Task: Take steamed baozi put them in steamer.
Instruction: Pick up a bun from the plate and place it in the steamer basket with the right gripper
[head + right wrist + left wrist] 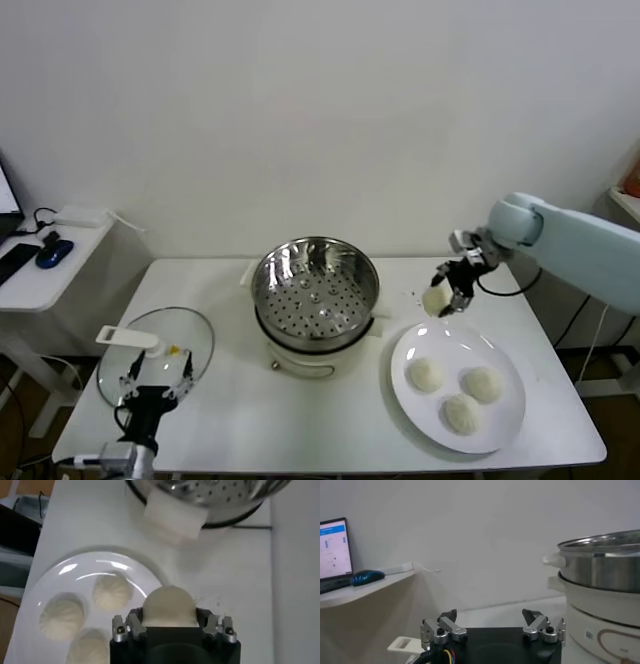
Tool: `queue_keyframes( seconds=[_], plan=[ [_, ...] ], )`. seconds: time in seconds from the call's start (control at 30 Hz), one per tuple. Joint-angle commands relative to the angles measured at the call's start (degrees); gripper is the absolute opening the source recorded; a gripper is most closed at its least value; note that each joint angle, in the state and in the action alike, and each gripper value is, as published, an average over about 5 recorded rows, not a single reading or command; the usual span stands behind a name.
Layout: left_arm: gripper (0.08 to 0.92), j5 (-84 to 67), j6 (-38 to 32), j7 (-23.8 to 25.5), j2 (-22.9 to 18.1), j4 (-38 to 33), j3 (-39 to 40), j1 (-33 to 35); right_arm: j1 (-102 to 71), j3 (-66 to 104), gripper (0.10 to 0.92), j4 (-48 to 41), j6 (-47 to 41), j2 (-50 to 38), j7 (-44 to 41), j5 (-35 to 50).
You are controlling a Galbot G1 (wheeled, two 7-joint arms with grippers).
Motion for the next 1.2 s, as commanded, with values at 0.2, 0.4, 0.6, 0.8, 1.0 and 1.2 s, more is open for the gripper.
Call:
queue_keyframes(
  seconds=[0.2, 0.4, 0.6, 0.8, 1.0, 1.2],
  plan=[
    [0.823, 0.47, 0.34, -0.02, -0.04, -0.48, 0.09, -0.42, 15.24, -8.56, 0.687, 0.53, 0.7, 9.15, -0.55, 9.1],
    [0.823, 0.4, 0.43, -0.08, 0.05, -0.73, -0.1, -0.49, 14.08, -7.38, 0.69, -3.79, 3.11, 18.06, -0.53, 7.52],
    [0.823, 0.21, 0.55, -0.16, 0.07, -0.94, -0.34, -0.65, 9.79, -4.58, 0.689, -11.05, 11.77, 28.84, -1.18, -4.34],
    [0.823, -0.23, 0.56, -0.22, 0.33, -0.96, -0.87, -0.48, 4.05, -0.5, 0.689, -17.35, 19.52, 35.88, -1.64, -18.43],
    [0.823, -0.67, 0.59, -0.31, 0.54, -0.64, -1.04, -0.36, -1.33, 2.77, 0.694, -20.93, 23.71, 39.75, -1.54, -28.22],
    [0.823, -0.71, 0.65, -0.34, 0.53, -0.23, -0.97, -0.4, -6.33, 7.03, 0.696, -24.87, 28.94, 42.16, -1.29, -39.52]
  ],
)
